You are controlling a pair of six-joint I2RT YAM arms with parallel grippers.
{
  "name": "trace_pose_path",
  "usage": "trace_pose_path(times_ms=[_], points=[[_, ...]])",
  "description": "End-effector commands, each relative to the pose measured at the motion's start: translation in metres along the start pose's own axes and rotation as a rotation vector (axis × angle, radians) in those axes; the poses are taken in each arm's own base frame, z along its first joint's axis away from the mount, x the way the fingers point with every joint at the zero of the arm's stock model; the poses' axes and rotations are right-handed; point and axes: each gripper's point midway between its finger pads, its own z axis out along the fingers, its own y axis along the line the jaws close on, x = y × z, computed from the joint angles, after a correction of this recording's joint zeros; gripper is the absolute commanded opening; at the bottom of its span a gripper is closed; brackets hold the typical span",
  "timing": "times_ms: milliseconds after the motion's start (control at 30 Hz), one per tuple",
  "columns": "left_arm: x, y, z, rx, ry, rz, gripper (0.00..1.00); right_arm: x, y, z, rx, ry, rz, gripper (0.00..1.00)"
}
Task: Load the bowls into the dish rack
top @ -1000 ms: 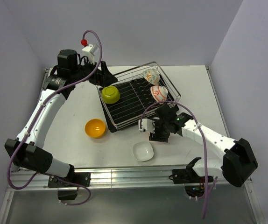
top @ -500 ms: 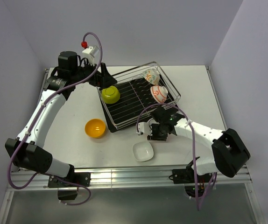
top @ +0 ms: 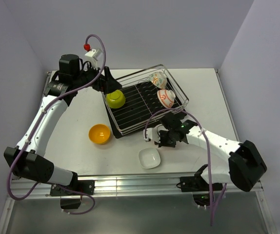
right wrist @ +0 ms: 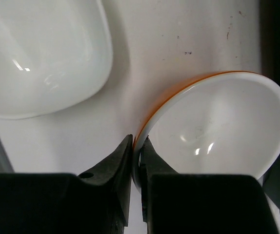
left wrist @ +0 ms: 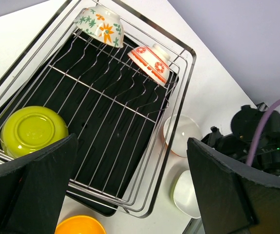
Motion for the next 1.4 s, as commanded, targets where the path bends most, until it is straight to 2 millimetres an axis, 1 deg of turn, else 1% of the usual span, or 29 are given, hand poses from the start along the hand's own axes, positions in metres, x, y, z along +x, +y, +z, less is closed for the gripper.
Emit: trace_pose_path(times_ms=[0, 167, 267, 300, 367, 400, 467, 500, 567, 633, 667, 700, 733, 767, 800, 833, 867, 933, 967, 1000, 1033, 1067, 1100, 1133, 1167, 1200, 1233, 1300, 1367], points=[[-0.015, -0.017, -0.013, 0.048, -0.058, 0.053, 0.99, -0.015, 0.009, -0.021, 0.005, -0.08, 0.016, 0.0], [-0.016, -0.022, -0.013, 0.075, -0.064, 0.042, 1.0, -0.048, 0.009, -0.06, 0.027, -0.222, 0.076, 0.0], [-0.019, -0.027, -0.013, 0.09, -0.077, 0.032, 0.98, -0.064, 0.003, -0.083, 0.056, -0.31, 0.151, 0.0], [-0.02, -0.027, -0.014, 0.091, -0.081, 0.026, 0.98, -0.075, 0.001, -0.094, 0.05, -0.365, 0.164, 0.0], [-0.025, -0.029, -0.015, 0.09, -0.095, 0.027, 0.98, -0.087, -0.003, -0.112, 0.059, -0.439, 0.226, 0.0], [-0.028, -0.029, -0.015, 0.088, -0.108, 0.028, 0.98, -0.099, -0.008, -0.128, 0.055, -0.512, 0.247, 0.0], [-0.033, -0.031, -0.017, 0.088, -0.127, 0.035, 0.98, -0.112, -0.016, -0.154, 0.065, -0.613, 0.307, 0.0], [-0.036, -0.033, -0.017, 0.09, -0.142, 0.04, 0.99, -0.119, -0.027, -0.175, 0.09, -0.679, 0.331, 0.0], [-0.039, -0.032, -0.016, 0.08, -0.152, 0.048, 0.99, -0.129, -0.042, -0.199, 0.118, -0.768, 0.395, 0.0], [-0.036, -0.036, -0.01, 0.078, -0.144, 0.074, 0.99, -0.137, -0.064, -0.231, 0.161, -0.87, 0.419, 0.0], [-0.038, -0.036, -0.008, 0.062, -0.15, 0.092, 0.99, -0.14, -0.069, -0.24, 0.141, -0.908, 0.49, 0.0], [-0.034, -0.045, -0.003, 0.073, -0.143, 0.133, 0.99, -0.142, -0.076, -0.249, 0.128, -0.944, 0.516, 0.0], [-0.035, -0.046, 0.0, 0.055, -0.148, 0.157, 0.99, -0.143, -0.088, -0.267, 0.121, -1.016, 0.592, 0.0], [-0.034, -0.052, 0.002, 0.056, -0.151, 0.184, 0.99, -0.144, -0.094, -0.274, 0.108, -1.053, 0.625, 0.0], [-0.03, -0.067, 0.009, 0.082, -0.145, 0.23, 0.99, -0.141, -0.101, -0.276, 0.096, -1.081, 0.679, 0.0], [-0.029, -0.073, 0.011, 0.09, -0.146, 0.252, 1.0, -0.142, -0.112, -0.293, 0.101, -1.155, 0.735, 0.0], [-0.028, -0.086, 0.017, 0.097, -0.152, 0.291, 1.0, -0.138, -0.117, -0.291, 0.091, -1.177, 0.785, 0.0], [-0.027, -0.098, 0.023, 0.102, -0.163, 0.327, 1.0, -0.139, -0.127, -0.301, 0.081, -1.236, 0.866, 0.0], [-0.03, -0.104, 0.026, 0.103, -0.182, 0.349, 1.0, -0.133, -0.138, -0.302, 0.12, -1.253, 0.934, 0.0], [-0.029, -0.114, 0.031, 0.102, -0.192, 0.376, 0.99, -0.131, -0.144, -0.302, 0.118, -1.266, 0.981, 0.0], [-0.03, -0.119, 0.034, 0.106, -0.199, 0.385, 0.99, -0.134, -0.147, -0.308, 0.085, -1.308, 1.037, 0.0], [-0.028, -0.13, 0.037, 0.124, -0.206, 0.399, 1.0, -0.13, -0.152, -0.306, 0.074, -1.325, 1.085, 0.0], [-0.027, -0.13, 0.044, 0.103, -0.201, 0.399, 1.0, -0.123, -0.159, -0.308, 0.081, -1.347, 1.132, 0.0], [-0.028, -0.135, 0.047, 0.104, -0.203, 0.402, 0.99, -0.124, -0.162, -0.312, 0.049, -1.381, 1.182, 0.0], [-0.022, -0.148, 0.051, 0.128, -0.191, 0.395, 1.0, -0.12, -0.166, -0.31, 0.04, -1.399, 1.226, 0.0], [-0.02, -0.152, 0.058, 0.134, -0.179, 0.387, 0.99, -0.121, -0.168, -0.314, 0.01, -1.43, 1.264, 0.0], [-0.017, -0.163, 0.06, 0.157, -0.172, 0.362, 0.99, -0.119, -0.17, -0.312, -0.006, -1.439, 1.296, 0.0], [-0.01, -0.165, 0.07, 0.148, -0.147, 0.326, 0.99, -0.116, -0.176, -0.31, -0.031, -1.457, 1.356, 0.0], [-0.013, -0.174, 0.073, 0.148, -0.153, 0.278, 1.0, -0.113, -0.179, -0.307, -0.09, -1.483, 1.426, 0.0]])
